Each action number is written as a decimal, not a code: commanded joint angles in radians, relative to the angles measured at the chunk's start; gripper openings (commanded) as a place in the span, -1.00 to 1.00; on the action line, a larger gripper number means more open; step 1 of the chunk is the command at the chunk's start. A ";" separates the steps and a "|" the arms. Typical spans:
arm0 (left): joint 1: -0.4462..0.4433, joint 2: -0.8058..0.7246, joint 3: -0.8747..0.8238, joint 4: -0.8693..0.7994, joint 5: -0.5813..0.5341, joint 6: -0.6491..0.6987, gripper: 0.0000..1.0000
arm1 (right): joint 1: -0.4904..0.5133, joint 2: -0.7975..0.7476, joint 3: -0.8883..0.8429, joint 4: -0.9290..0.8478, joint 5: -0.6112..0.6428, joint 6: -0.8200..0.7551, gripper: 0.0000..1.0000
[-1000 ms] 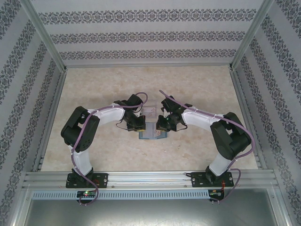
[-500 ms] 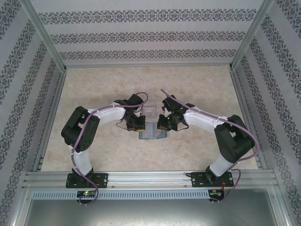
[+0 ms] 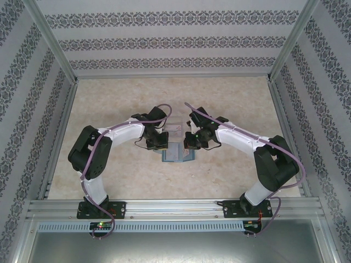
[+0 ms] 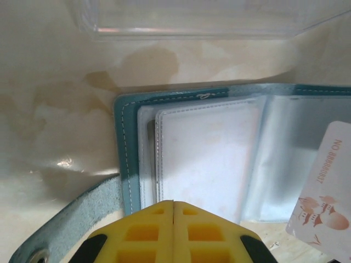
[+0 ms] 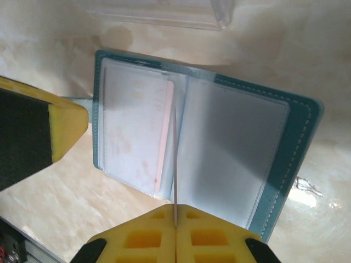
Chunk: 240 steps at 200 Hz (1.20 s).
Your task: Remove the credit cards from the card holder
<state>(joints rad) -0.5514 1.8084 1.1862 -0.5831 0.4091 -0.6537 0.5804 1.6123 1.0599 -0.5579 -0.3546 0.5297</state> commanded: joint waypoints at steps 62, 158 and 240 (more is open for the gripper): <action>0.079 -0.172 -0.180 0.091 -0.014 -0.035 -0.81 | -0.011 0.049 0.206 -0.184 0.056 -0.528 -0.89; 0.104 -0.234 -0.266 0.102 -0.023 -0.048 -0.76 | -0.001 0.247 0.484 -0.462 0.143 -1.155 -0.88; 0.146 -0.333 -0.320 0.067 -0.054 -0.052 -0.77 | 0.007 0.451 0.829 -0.631 0.152 -1.375 -0.88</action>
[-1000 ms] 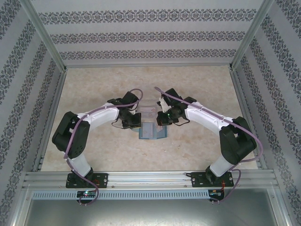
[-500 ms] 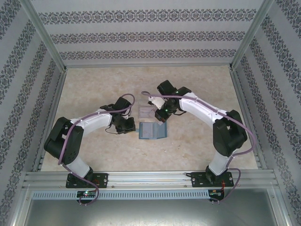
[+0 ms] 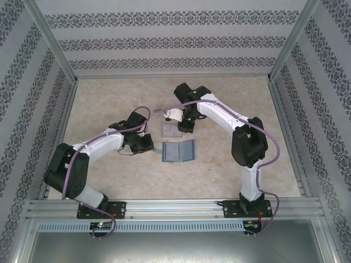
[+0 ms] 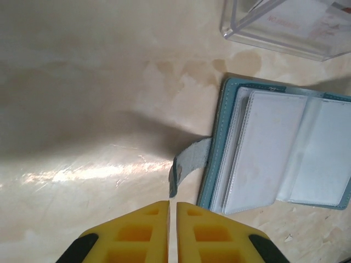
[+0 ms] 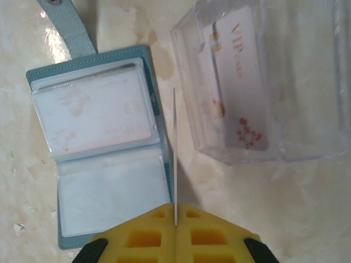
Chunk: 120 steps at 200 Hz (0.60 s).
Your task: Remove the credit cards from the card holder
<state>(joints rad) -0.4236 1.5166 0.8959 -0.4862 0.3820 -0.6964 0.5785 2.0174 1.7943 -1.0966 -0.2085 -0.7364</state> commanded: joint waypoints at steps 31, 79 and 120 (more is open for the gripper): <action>0.034 -0.075 -0.058 -0.035 -0.028 -0.016 -0.76 | 0.013 0.135 0.264 -0.182 0.015 -0.145 -0.88; 0.048 -0.104 -0.069 -0.044 -0.031 -0.022 -0.77 | 0.026 0.252 0.462 -0.278 0.035 -0.181 -0.87; 0.056 -0.121 -0.077 -0.054 -0.033 -0.022 -0.77 | 0.035 0.322 0.553 -0.304 0.044 -0.191 -0.86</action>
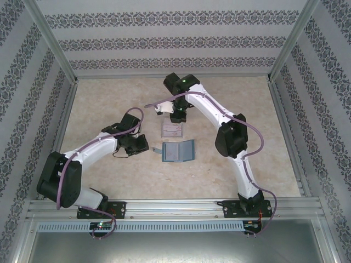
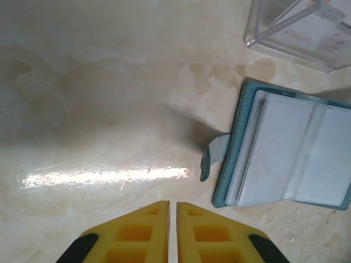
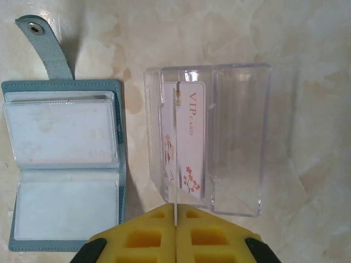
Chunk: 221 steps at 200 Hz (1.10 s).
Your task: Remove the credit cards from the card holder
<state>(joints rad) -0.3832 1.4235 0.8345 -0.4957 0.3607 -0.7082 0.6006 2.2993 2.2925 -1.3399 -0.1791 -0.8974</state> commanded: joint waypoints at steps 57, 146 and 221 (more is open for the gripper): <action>0.025 -0.017 -0.015 -0.038 -0.007 -0.011 -0.77 | 0.024 0.110 0.113 -0.067 0.030 -0.042 -0.86; 0.032 -0.001 -0.019 -0.036 0.002 -0.008 -0.77 | 0.033 0.172 0.110 -0.085 0.007 -0.041 -0.83; 0.036 0.003 -0.029 -0.029 0.004 -0.013 -0.77 | 0.039 0.197 0.110 -0.079 0.011 -0.038 -0.75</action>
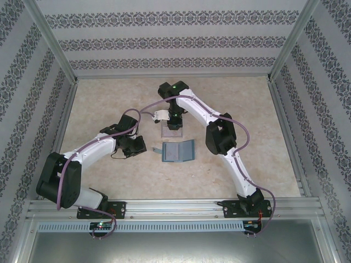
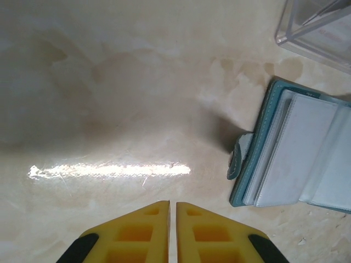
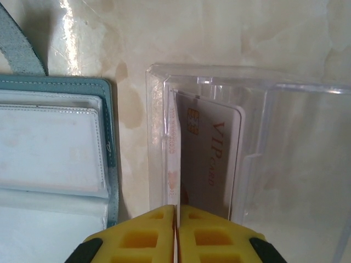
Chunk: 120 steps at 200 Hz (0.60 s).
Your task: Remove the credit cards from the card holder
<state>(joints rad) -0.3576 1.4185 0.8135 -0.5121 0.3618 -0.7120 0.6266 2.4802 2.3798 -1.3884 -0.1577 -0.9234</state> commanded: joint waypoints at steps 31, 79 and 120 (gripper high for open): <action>0.010 0.011 -0.010 -0.006 0.006 -0.012 -0.77 | 0.013 0.013 0.022 -0.028 0.009 -0.006 -0.65; 0.010 0.011 -0.009 -0.003 0.007 -0.017 -0.77 | 0.012 -0.010 0.022 -0.032 0.050 -0.002 -0.62; 0.010 0.010 -0.022 0.057 0.062 -0.041 -0.76 | 0.006 -0.030 0.017 -0.033 0.058 0.017 -0.58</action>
<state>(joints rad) -0.3576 1.4204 0.8093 -0.5041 0.3801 -0.7261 0.6266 2.4802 2.3798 -1.3880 -0.1200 -0.9195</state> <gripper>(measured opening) 0.119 0.206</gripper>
